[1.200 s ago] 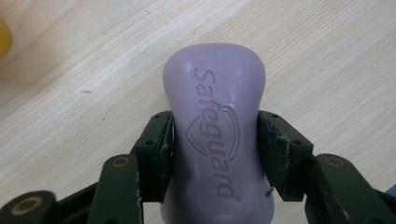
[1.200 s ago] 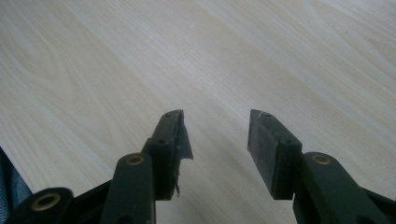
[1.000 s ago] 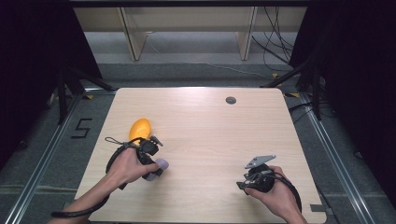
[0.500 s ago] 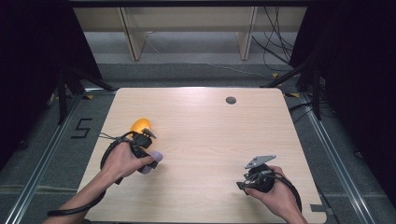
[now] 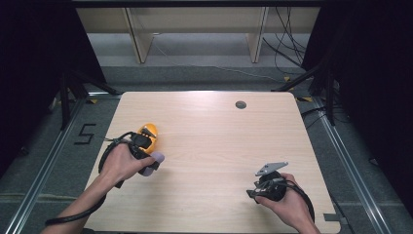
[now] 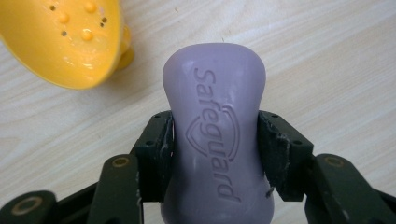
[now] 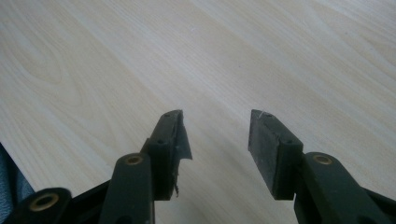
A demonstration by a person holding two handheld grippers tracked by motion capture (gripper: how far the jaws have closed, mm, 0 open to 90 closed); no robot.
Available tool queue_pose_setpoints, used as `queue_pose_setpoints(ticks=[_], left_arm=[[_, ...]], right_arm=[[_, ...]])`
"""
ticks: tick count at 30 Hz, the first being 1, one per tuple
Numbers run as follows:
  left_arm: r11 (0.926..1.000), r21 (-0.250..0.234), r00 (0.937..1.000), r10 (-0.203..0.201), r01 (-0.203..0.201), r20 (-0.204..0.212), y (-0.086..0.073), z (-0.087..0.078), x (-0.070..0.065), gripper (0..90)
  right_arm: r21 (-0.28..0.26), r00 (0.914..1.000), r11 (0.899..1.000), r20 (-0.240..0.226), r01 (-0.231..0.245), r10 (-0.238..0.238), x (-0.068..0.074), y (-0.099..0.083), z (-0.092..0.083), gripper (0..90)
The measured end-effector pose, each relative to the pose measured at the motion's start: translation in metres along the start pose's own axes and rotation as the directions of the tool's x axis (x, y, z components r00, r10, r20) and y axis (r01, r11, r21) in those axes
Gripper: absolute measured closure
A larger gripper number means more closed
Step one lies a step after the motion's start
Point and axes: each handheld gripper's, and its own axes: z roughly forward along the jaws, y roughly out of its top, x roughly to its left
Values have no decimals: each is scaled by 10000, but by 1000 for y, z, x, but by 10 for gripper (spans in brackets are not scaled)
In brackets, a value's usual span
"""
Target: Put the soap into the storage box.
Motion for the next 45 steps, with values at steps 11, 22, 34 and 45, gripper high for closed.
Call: queue_pose_setpoints(ticks=[11, 22, 34, 45], left_arm=[[9994, -236, 9997, -244, 242, -78, 3, -5, 9, 478], [9980, -357, 9985, -522, 516, -146, 7, -8, 19, 477], [9945, -717, 9952, -803, 762, -561, 18, -15, 30, 478], [9861, -1113, 9864, -1340, 1232, -949, 30, -12, 42, 477]], right_arm=[[-176, 9997, 9997, 124, -191, 193, -1, 0, -3, 547], [-291, 9994, 9993, 231, -236, 243, -2, -1, -2, 535], [-266, 9993, 9991, 156, -338, 342, -2, -1, -3, 529], [-265, 9992, 9989, 121, -379, 382, -2, -1, -3, 526]])
